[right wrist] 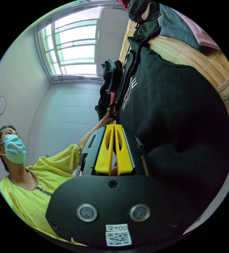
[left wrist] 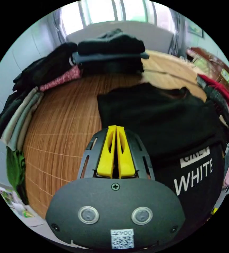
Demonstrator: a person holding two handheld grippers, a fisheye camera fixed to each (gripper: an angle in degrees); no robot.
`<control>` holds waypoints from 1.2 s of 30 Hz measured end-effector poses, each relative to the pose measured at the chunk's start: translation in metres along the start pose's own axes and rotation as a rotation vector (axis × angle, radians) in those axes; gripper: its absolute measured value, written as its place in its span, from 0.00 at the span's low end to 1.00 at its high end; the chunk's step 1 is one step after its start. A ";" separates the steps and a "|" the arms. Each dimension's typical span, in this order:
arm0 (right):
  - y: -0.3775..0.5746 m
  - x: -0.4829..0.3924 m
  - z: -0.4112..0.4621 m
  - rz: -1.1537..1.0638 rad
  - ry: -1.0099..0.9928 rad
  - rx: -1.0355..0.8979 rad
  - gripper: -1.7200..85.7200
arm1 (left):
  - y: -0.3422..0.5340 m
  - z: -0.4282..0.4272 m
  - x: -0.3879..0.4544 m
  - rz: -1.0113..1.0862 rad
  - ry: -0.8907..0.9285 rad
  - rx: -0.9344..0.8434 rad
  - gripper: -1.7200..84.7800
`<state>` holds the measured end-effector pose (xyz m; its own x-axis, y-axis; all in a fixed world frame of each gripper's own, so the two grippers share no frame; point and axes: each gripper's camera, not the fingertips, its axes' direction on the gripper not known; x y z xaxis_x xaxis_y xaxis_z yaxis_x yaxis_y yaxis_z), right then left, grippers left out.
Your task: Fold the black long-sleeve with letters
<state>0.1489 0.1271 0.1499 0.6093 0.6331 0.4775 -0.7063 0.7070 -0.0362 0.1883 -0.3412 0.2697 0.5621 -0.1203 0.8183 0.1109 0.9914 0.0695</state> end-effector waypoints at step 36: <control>0.016 -0.066 0.233 -0.464 0.781 -0.103 0.02 | 0.172 -0.227 -0.066 -0.388 0.185 0.112 0.02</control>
<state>0.0137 0.0235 0.3221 0.9211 0.2850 -0.2651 -0.3169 0.9446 -0.0854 0.3560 -0.1746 0.0986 0.6350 -0.4818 0.6039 0.2587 0.8692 0.4214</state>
